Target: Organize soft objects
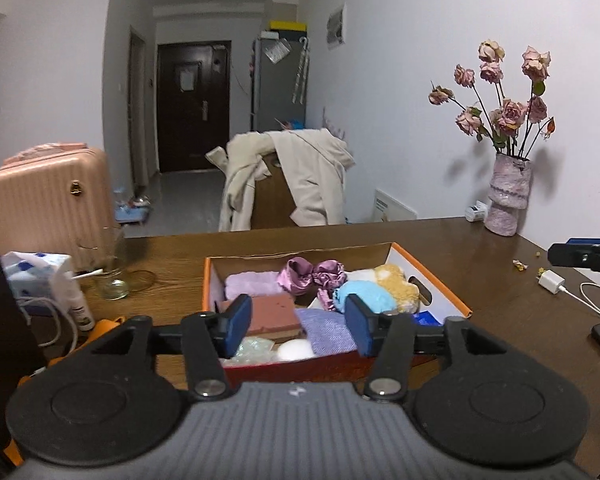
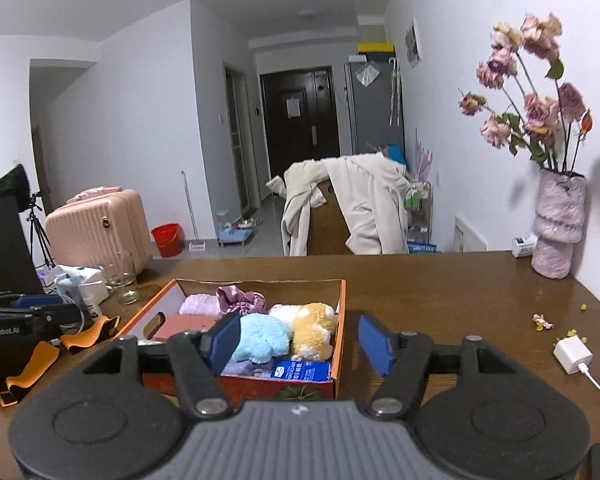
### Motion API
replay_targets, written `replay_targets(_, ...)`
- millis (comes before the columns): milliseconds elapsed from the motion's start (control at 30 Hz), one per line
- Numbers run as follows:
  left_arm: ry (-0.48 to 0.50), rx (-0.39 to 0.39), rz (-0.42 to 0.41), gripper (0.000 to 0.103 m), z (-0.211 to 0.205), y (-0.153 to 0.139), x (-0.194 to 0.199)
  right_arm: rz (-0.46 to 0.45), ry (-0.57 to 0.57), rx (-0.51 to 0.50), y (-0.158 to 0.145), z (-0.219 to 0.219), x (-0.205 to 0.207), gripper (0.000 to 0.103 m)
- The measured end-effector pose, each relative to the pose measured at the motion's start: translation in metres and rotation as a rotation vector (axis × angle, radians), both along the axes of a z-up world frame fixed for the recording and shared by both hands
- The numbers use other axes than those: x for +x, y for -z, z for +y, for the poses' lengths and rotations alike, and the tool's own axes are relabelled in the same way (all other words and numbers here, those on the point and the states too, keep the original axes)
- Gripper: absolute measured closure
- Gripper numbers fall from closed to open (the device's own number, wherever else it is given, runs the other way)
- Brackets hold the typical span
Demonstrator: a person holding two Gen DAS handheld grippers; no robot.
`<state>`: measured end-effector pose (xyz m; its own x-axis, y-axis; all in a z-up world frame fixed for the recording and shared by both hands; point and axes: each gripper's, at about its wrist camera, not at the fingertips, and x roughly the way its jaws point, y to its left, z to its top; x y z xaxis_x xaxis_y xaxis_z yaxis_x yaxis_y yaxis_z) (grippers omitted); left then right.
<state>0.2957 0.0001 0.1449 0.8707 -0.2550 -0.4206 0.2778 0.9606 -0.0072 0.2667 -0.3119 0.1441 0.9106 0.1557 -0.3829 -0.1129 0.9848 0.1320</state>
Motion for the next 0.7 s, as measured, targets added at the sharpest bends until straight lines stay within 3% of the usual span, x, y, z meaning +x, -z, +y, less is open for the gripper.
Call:
replay_targets(200, -0.019, 0.005, -0.049, 0.023, 0.008, 0.006, -0.038, -0.056, -0.015, -0.009, 0.004, 0.012, -0.033, 0.025)
replay_targets(300, -0.032, 0.005, -0.078, 0.019, 0.013, 0.011, -0.058, -0.083, -0.029, 0.004, 0.011, 0.019, -0.05, 0.018)
replay_targets(700, -0.065, -0.002, -0.165, 0.0, 0.022, 0.037, -0.153, -0.126, -0.059, 0.025, 0.049, 0.056, -0.126, 0.015)
